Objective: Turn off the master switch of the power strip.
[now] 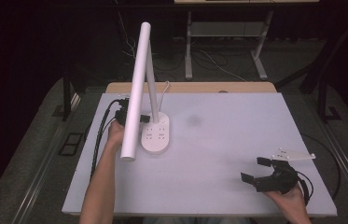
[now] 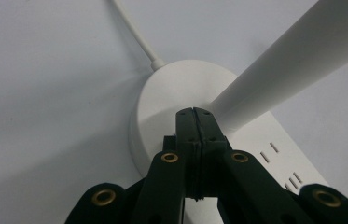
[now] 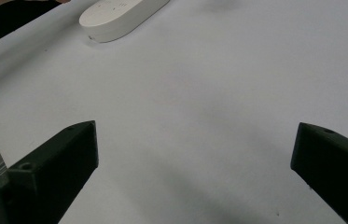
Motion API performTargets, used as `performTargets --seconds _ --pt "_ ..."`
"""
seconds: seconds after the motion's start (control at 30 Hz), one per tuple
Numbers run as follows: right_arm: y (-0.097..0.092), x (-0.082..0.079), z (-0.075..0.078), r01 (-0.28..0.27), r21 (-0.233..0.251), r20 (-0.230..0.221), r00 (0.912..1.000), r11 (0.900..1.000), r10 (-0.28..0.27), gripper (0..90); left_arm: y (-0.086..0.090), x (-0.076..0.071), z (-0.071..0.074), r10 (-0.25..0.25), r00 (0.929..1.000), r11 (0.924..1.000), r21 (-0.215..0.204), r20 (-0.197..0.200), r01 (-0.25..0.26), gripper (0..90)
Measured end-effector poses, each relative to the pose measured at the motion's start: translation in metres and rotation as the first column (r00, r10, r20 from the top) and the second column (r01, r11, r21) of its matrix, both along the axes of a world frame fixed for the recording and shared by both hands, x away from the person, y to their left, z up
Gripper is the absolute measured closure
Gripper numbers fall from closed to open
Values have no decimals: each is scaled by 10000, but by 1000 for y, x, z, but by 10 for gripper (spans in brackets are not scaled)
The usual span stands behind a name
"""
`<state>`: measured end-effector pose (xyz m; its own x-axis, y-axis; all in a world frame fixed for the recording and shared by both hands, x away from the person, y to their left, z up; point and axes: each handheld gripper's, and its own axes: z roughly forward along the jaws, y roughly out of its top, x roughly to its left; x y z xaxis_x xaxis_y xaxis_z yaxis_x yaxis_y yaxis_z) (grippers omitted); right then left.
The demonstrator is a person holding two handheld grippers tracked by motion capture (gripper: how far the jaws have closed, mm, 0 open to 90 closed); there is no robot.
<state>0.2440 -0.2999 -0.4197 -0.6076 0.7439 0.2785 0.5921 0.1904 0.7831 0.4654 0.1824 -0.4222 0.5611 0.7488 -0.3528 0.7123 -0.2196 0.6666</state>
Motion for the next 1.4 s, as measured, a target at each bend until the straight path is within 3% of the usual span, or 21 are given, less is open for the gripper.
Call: performTargets --seconds 0.27,0.5,0.63,0.7,0.77,0.83,0.93,1.17,1.27,1.4 --pt "0 0 0 -22 -31 -17 10000 10000 22 0 2 0 -2 119 9999 9997 -201 1 -119 900" --pt "1 0 0 -43 -38 -38 10000 10000 43 0 1 1 -3 239 9996 9996 -133 -162 -241 900" --pt "1 0 0 -41 -28 -47 10000 10000 41 0 -2 0 -2 336 9994 9993 143 -65 -336 900" --pt "2 0 0 -60 -36 -19 10000 10000 60 0 1 -1 -4 619 9978 9977 -280 -244 -625 900" --pt "2 0 1 -66 -45 -12 10000 10000 66 0 1 -1 -5 684 9973 9971 -329 -251 -692 900" --pt "2 -1 1 -73 -57 2 10000 10000 73 0 -1 -2 -4 723 9971 9972 -191 -223 -728 900" --pt "3 -1 1 -65 -73 15 10000 10000 65 0 -8 -4 1 808 9967 9958 443 -79 -803 900" --pt "4 -2 2 -42 -72 59 10000 10000 42 0 -9 -5 1 997 9949 9941 450 -147 -989 900" --pt "4 -2 2 -45 -75 59 10000 10000 46 0 -12 -6 3 971 9953 9920 803 14 -969 900" --pt "5 -2 2 -55 -91 69 10000 9999 55 0 -11 -6 2 926 9956 9939 622 -145 -915 900"
